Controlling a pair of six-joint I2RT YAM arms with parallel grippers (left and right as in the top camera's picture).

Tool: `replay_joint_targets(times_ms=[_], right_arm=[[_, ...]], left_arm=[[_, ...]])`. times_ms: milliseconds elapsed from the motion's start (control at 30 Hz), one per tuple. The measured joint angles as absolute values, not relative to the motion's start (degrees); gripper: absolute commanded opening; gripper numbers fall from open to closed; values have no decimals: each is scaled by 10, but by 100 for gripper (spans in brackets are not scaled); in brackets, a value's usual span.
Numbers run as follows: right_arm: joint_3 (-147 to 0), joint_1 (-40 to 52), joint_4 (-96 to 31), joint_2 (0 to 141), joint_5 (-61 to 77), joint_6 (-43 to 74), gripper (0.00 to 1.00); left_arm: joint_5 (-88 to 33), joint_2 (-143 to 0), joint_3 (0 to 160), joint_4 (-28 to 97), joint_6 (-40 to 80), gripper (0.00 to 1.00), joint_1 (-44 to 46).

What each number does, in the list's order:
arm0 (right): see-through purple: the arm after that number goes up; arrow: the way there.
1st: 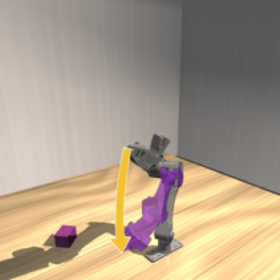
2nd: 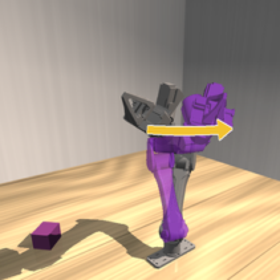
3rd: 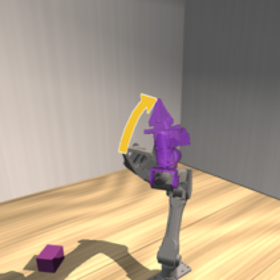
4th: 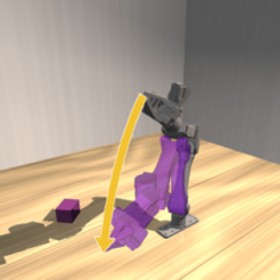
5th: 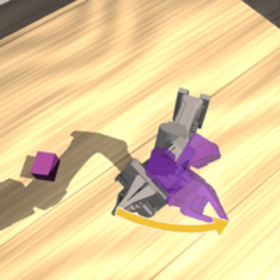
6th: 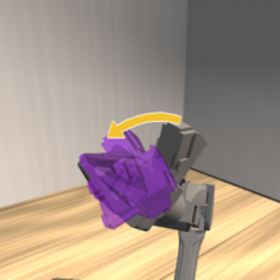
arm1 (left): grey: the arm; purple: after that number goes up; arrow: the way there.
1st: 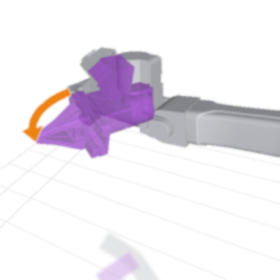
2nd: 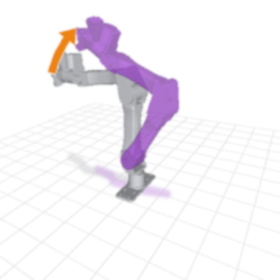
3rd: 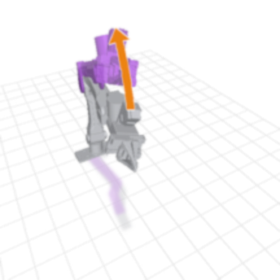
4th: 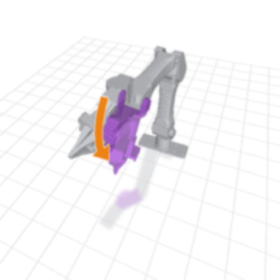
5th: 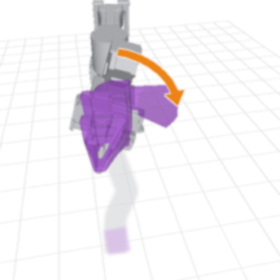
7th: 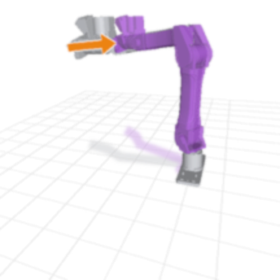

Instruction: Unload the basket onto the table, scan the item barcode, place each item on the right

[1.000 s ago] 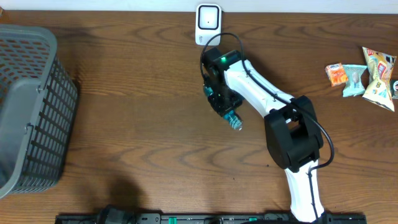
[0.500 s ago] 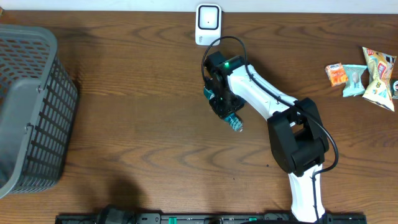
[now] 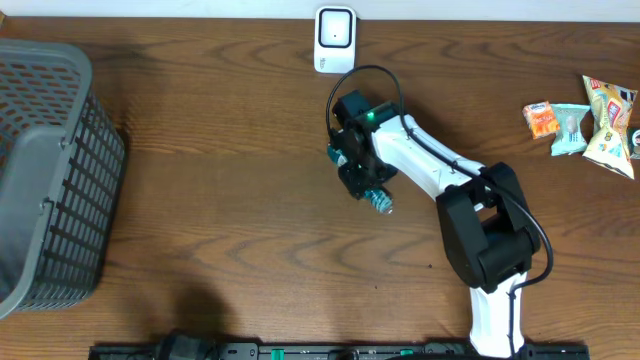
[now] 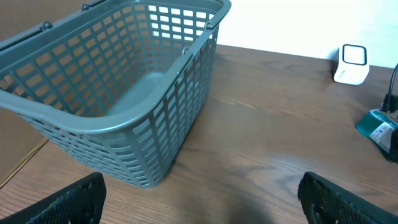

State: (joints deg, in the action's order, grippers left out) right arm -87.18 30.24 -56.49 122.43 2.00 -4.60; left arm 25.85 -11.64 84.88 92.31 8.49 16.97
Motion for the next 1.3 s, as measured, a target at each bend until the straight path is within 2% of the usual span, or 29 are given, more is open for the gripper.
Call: replay_joint_targets(times_ms=[67, 200, 267, 300, 400, 633, 867, 1133, 1300], right_arm=[[-861, 302, -550, 1221, 21, -49, 51], [-853, 302, -540, 1218, 22, -53, 23], [-853, 302, -540, 1218, 21, -52, 21], [-852, 301, -539, 1218, 22, -53, 12], [-852, 297, -543, 1218, 55, -56, 3], [-925, 297, -715, 1295, 337, -192, 1], [-1026, 299, -766, 1325, 367, -229, 4], [-1098, 298, -859, 1326, 460, -347, 1], [-1121, 295, -859, 1326, 472, -382, 1]], left_arm=[[258, -116, 849, 923, 85, 98, 170], [258, -116, 849, 923, 85, 98, 170], [258, -116, 849, 923, 85, 98, 170], [258, -116, 849, 923, 85, 98, 170], [258, -116, 849, 923, 85, 98, 170], [258, -116, 849, 923, 85, 98, 170], [258, -116, 849, 923, 85, 98, 170], [258, -116, 849, 923, 85, 98, 170], [258, -116, 849, 923, 85, 98, 170]])
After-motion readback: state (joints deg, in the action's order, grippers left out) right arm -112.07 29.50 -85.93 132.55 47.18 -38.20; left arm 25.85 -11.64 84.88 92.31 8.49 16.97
